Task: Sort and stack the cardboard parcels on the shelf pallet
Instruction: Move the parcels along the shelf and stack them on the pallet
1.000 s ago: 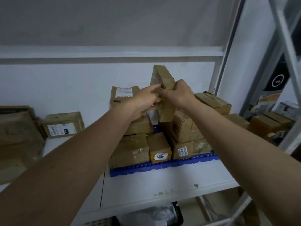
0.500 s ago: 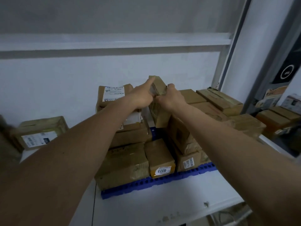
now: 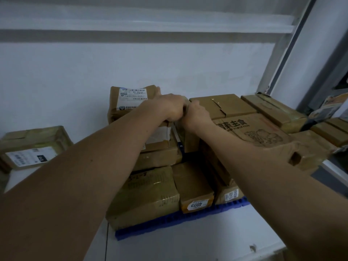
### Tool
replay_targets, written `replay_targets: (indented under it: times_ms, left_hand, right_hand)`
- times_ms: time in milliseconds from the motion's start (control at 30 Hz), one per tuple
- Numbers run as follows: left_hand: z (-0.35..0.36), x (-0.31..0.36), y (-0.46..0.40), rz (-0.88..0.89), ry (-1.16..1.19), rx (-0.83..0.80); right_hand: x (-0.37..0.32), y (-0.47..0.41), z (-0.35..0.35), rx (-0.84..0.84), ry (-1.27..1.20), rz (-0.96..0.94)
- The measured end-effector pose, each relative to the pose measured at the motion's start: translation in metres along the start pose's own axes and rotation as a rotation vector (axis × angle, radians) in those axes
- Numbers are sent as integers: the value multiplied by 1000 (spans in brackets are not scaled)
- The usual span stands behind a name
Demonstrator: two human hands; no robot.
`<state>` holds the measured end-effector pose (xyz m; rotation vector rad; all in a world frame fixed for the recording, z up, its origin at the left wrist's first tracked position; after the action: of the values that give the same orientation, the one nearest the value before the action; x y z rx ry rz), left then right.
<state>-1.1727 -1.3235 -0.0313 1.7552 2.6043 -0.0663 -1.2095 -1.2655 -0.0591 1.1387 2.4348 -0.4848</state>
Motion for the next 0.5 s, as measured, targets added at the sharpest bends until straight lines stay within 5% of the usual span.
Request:
replay_targets:
  times_ms: [167,500]
  left_hand:
    - [9,3,-10,-50,-115,-127]
    - [8,7,-16,-1,-52,-57]
  right_hand:
    - [4,-3,18,-3,9,13]
    - [13,8,44,12,91,7]
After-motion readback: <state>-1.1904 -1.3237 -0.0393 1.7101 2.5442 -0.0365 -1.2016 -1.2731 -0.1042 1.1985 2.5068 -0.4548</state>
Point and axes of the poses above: each hand's wrist, its own y-axis away from the middle knuckle, its own z-axis out of the palm, x = y × z, the point moved 9 cm from there along -y, towards the middle knuckle, and after that the axes turned 4 degrees about x, right-handed, at the moved point
